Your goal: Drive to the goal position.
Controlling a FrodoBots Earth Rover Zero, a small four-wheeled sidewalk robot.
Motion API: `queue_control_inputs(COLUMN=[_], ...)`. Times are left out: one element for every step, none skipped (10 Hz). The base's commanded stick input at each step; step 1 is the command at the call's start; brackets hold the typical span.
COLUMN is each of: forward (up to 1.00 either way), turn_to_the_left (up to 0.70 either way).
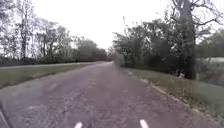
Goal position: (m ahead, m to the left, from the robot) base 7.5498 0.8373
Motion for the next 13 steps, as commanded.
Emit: queue_control_inputs(forward=[0.7, 0.7, 0.7, 0.7, 0.7, 0.7, 0.7, 0.7, 0.7, 0.7, 0.7, 0.7, 0.7], turn_to_the_left=[0.0, 0.0, 0.0, 0.0, 0.0, 0.0, 0.0, 0.0, 0.0, 0.0, 0.0, 0.0, 0.0])
